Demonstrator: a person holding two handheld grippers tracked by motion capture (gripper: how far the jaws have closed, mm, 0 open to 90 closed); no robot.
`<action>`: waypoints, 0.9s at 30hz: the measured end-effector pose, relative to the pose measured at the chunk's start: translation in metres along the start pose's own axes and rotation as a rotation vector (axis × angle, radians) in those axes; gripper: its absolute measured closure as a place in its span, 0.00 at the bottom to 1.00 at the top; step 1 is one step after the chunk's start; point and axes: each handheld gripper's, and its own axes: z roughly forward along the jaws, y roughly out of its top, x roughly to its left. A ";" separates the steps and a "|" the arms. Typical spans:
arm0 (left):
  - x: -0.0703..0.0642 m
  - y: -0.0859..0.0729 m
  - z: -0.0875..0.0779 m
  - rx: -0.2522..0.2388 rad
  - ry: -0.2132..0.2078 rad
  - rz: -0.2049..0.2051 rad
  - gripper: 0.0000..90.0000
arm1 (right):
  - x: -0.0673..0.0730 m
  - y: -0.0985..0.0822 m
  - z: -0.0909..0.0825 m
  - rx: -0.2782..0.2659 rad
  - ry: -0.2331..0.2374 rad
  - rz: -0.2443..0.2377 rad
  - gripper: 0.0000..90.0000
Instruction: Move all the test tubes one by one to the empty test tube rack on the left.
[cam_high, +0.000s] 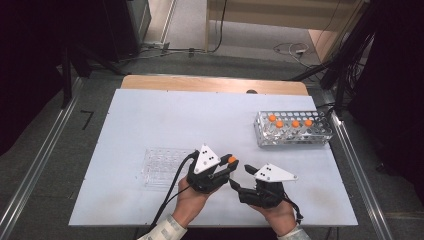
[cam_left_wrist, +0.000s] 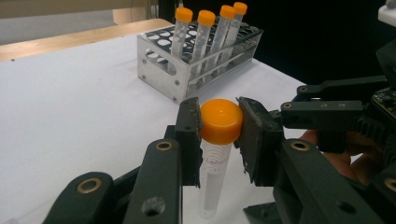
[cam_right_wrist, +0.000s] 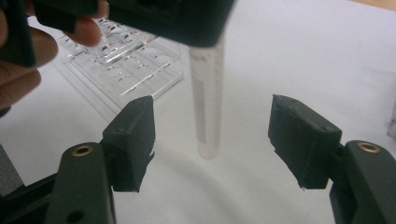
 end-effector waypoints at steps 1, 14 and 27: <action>0.001 0.001 -0.001 -0.001 0.001 0.000 0.78 | 0.000 0.000 0.000 0.000 0.000 0.000 0.32; 0.006 0.006 -0.002 0.001 0.002 -0.017 0.78 | -0.020 -0.010 -0.018 -0.013 -0.060 0.036 0.31; 0.015 0.013 -0.023 -0.021 0.016 -0.034 0.78 | -0.021 -0.011 -0.018 -0.011 -0.072 0.040 0.31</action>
